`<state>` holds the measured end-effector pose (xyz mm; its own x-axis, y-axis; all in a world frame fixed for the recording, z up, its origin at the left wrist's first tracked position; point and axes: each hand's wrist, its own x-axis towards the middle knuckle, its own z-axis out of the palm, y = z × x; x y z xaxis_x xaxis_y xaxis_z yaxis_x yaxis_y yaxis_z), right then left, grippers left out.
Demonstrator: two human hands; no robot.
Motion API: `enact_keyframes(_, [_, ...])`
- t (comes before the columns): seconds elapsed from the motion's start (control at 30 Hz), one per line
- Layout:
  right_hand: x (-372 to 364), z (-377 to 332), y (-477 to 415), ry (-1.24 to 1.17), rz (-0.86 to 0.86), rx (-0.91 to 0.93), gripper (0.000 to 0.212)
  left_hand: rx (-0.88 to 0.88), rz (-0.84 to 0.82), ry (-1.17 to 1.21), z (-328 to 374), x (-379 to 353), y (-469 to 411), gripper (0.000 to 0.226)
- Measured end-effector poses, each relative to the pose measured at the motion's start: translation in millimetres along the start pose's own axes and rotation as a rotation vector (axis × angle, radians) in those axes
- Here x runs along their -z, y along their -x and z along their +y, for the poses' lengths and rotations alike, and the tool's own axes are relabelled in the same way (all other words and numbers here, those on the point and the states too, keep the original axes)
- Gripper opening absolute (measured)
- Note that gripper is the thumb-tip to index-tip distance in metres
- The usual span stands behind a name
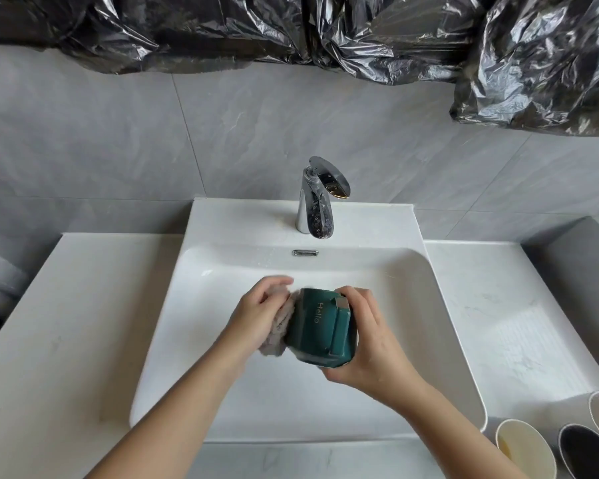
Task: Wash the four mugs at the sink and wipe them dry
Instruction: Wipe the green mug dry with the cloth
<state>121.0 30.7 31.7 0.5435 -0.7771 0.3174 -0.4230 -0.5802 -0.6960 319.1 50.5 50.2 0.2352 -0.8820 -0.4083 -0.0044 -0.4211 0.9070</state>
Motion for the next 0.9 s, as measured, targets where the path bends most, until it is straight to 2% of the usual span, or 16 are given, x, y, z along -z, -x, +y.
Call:
enact_keyframes(0.03, [1.2, 1.9, -1.2, 0.037, 0.016, 0.017, 0.078, 0.137, -0.067, 0.087, -0.9, 5.7, 0.0, 0.021])
enact_keyframes(0.1, [2.1, 5.0, -3.9, 0.106, 0.051, 0.102, 0.075, 0.379, -0.283, 0.232, 0.7, 15.0, 2.2, 0.04])
enact_keyframes(0.17, [-0.6, 10.3, -3.9, 0.174, 0.084, 0.244, 0.066, 0.491, -0.443, 0.276, 4.0, 18.1, 1.9, 0.06])
enact_keyframes(0.3, [-11.3, 21.1, 3.3, 0.263, 0.138, 0.414, 0.049, 0.486, -0.624, 0.164, 6.7, 17.3, 0.2, 0.077])
enact_keyframes(0.37, [-13.8, 24.0, 7.0, 0.28, 0.152, 0.449, 0.049, 0.482, -0.637, 0.162, 2.8, 16.5, 0.0, 0.081])
enact_keyframes(0.5, [-12.3, 27.0, 10.8, 0.32, 0.163, 0.486, 0.062, 0.433, -0.654, 0.292, -6.9, 12.7, 3.6, 0.083])
enact_keyframes(0.6, [-7.7, 27.0, 10.3, 0.271, 0.094, 0.46, 0.056, 0.364, -0.638, 0.368, -9.0, 12.1, 5.0, 0.089])
enact_keyframes(0.67, [1.3, 30.4, 13.5, 0.263, -0.004, 0.355, 0.067, 0.3, -0.58, 0.376, -10.4, 15.5, 1.3, 0.101])
enact_keyframes(0.73, [13.8, 33.1, 17.3, 0.19, -0.13, 0.052, 0.094, 0.215, -0.518, 0.348, -10.4, 20.4, -3.2, 0.104])
enact_keyframes(0.77, [19.2, 29.5, 18.3, 0.02, -0.182, -0.176, 0.098, 0.187, -0.476, 0.322, -10.8, 22.6, -5.0, 0.104])
enact_keyframes(0.87, [22.9, 12.3, 5.9, -0.939, -0.197, -0.855, 0.072, 0.158, -0.403, 0.234, -11.9, 23.8, -6.0, 0.105])
enact_keyframes(0.9, [21.7, 9.6, 1.0, -1.116, -0.235, -0.946, 0.068, 0.151, -0.411, 0.215, -12.6, 21.9, -5.0, 0.104])
